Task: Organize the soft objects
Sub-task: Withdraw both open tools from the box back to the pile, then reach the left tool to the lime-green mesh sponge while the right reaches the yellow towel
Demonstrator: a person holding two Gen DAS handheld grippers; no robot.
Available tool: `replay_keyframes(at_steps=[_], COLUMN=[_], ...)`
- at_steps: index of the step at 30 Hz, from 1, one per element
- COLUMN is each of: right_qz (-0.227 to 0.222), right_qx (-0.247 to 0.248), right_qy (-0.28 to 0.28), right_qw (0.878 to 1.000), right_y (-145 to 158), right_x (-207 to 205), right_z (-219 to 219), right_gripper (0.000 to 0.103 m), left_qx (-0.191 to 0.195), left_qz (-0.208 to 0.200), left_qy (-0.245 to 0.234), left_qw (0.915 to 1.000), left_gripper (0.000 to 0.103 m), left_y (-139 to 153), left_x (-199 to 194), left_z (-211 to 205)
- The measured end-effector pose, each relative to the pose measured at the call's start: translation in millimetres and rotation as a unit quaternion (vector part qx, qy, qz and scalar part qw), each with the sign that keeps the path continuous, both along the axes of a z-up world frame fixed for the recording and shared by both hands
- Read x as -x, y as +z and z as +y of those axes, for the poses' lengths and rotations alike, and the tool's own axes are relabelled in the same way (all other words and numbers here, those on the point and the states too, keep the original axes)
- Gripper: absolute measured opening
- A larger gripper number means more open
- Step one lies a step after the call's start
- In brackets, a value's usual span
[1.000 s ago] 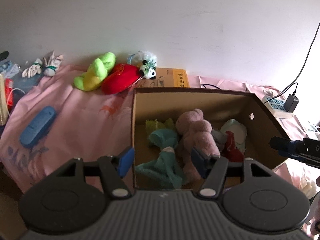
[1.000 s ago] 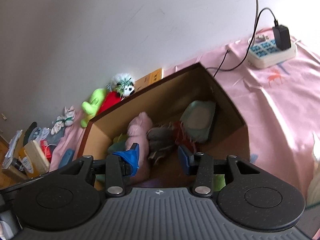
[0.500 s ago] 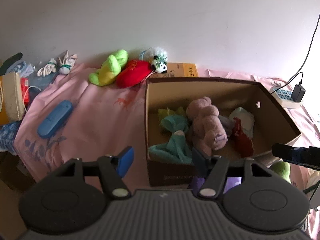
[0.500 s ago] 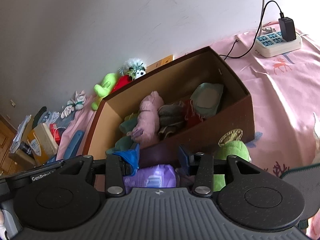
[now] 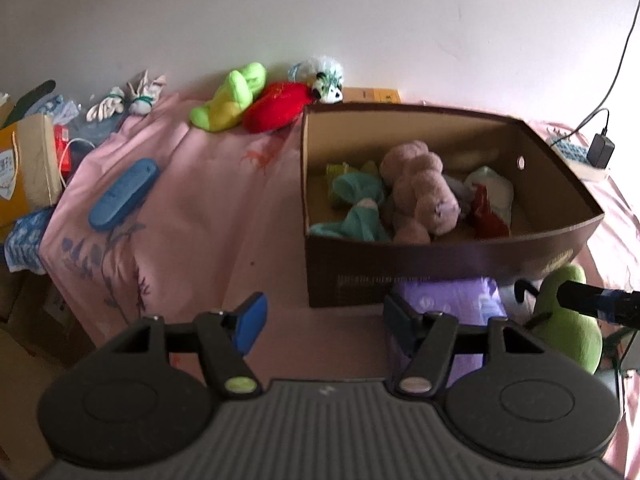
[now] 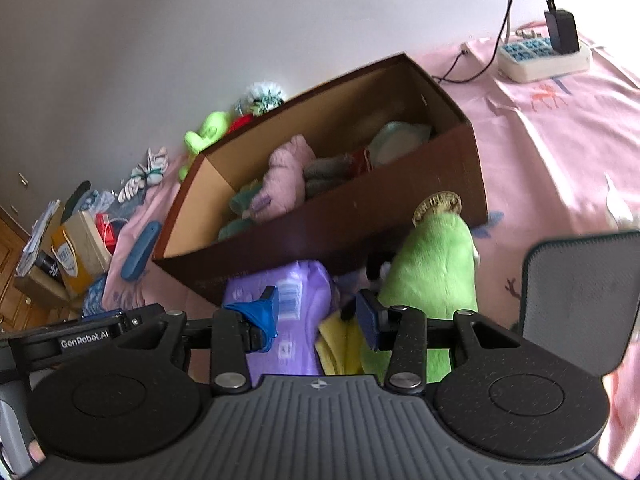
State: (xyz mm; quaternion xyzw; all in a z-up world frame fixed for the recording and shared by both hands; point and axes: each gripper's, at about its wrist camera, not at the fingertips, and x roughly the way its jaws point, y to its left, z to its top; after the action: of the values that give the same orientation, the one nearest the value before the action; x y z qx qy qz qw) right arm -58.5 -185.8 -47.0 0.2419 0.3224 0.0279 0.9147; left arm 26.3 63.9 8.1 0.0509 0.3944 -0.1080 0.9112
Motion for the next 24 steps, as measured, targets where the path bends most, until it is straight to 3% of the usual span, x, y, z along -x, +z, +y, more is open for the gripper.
replay_keyframes(at_steps=[17, 24], right_qz=[0.015, 0.026], right_qx=[0.0, 0.022], right_qy=[0.018, 0.029], right_qw=[1.0, 0.999], right_y=[-12.0, -20.8], right_x=[18.6, 30.8], right_z=[1.4, 7.7], right_gripper=[0.026, 0.027], left_qx=[-0.018, -0.019], left_qz=[0.026, 0.032], left_qy=[0.008, 0.007], left_qw=[0.9995, 0.9993], left_gripper=[0.066, 0.066], left_y=[-15.0, -21.8], left_x=[21.3, 29.6], left_z=[3.0, 9.0])
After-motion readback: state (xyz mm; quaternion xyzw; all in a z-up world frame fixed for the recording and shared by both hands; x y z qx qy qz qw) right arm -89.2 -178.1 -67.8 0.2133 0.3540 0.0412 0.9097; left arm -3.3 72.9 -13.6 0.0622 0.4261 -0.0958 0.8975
